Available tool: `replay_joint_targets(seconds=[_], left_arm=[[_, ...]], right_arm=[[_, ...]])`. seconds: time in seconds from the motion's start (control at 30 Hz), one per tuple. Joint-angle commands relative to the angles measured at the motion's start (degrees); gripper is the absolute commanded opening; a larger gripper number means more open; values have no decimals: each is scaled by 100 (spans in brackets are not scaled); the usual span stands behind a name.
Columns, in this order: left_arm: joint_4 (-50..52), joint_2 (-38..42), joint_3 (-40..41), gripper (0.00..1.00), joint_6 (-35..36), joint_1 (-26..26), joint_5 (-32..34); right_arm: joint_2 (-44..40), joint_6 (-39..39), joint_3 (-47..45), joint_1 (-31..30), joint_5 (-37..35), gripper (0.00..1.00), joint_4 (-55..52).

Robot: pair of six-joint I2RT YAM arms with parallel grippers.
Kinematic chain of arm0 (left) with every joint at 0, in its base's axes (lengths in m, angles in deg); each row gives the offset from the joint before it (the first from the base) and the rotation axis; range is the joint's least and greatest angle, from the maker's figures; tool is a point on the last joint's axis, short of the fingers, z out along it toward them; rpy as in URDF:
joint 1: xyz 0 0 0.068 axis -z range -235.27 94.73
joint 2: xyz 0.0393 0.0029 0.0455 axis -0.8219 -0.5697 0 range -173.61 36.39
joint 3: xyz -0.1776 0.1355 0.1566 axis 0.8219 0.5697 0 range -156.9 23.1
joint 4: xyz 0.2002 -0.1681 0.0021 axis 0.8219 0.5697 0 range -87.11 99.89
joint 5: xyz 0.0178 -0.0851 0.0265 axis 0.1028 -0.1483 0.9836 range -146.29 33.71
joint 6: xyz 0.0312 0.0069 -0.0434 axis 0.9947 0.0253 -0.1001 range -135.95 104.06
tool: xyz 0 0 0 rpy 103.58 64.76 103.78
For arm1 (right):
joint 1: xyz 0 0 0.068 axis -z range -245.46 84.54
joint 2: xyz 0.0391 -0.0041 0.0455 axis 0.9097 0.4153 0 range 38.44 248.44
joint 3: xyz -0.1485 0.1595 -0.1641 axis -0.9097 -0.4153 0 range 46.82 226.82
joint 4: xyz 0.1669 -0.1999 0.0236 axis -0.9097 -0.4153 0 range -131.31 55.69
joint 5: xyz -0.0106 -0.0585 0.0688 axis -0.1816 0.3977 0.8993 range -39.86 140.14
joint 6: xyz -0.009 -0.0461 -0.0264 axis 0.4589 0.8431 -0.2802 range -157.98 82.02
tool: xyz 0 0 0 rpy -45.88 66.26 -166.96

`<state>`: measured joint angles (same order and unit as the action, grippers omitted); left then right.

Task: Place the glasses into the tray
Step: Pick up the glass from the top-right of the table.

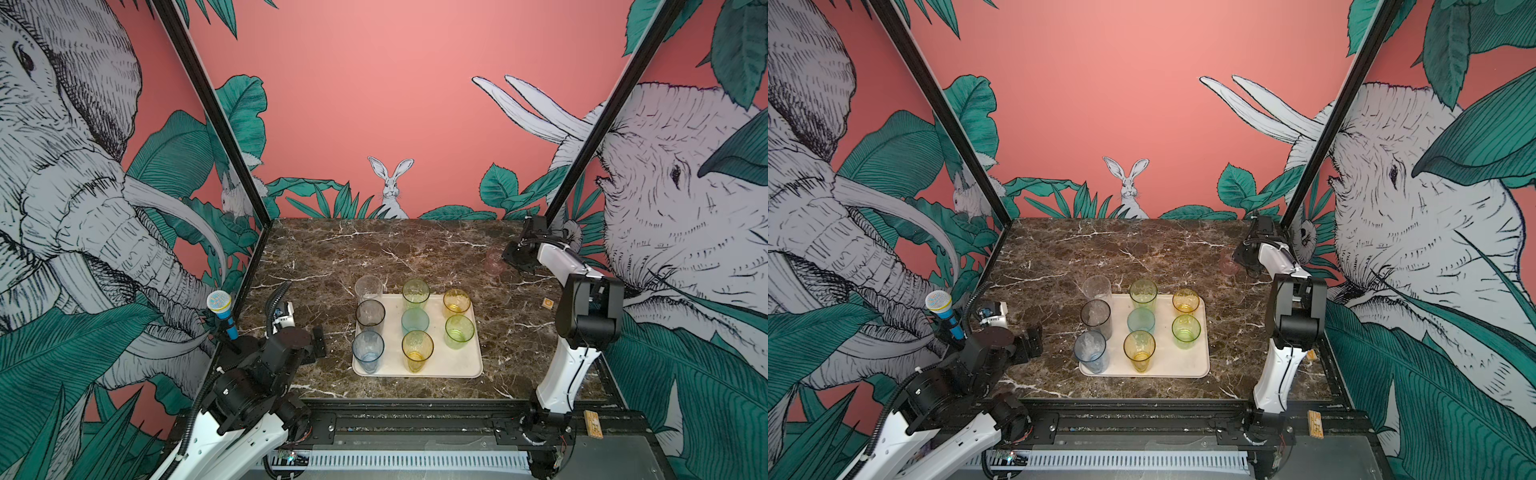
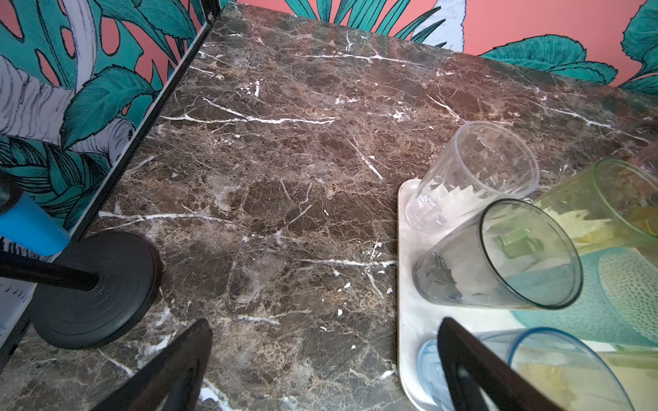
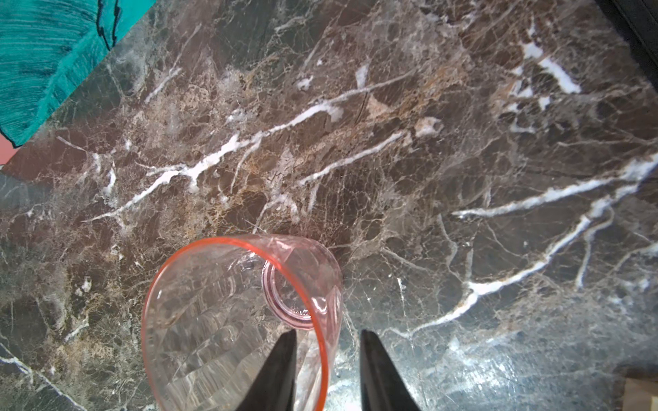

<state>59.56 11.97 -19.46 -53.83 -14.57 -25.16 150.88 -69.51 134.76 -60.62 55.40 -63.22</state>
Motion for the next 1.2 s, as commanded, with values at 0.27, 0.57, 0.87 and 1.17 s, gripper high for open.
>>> replay_joint_targets(seconds=[0.27, 0.57, 0.87, 1.17], left_arm=[[-13, -10, 7, 99, -23, -19, 65], [-14, 35, 12, 99, -34, -19, 56], [-11, 41, 17, 99, -36, -19, 43], [-16, 43, 26, 99, -52, -19, 29]], right_arm=[[-18, 94, 56, 26, 19, 12, 79], [-60, 116, 56, 24, 70, 7, 43], [-487, 317, 34, 25, -63, 1, -157], [-1362, 606, -59, -57, -336, 0, -645]])
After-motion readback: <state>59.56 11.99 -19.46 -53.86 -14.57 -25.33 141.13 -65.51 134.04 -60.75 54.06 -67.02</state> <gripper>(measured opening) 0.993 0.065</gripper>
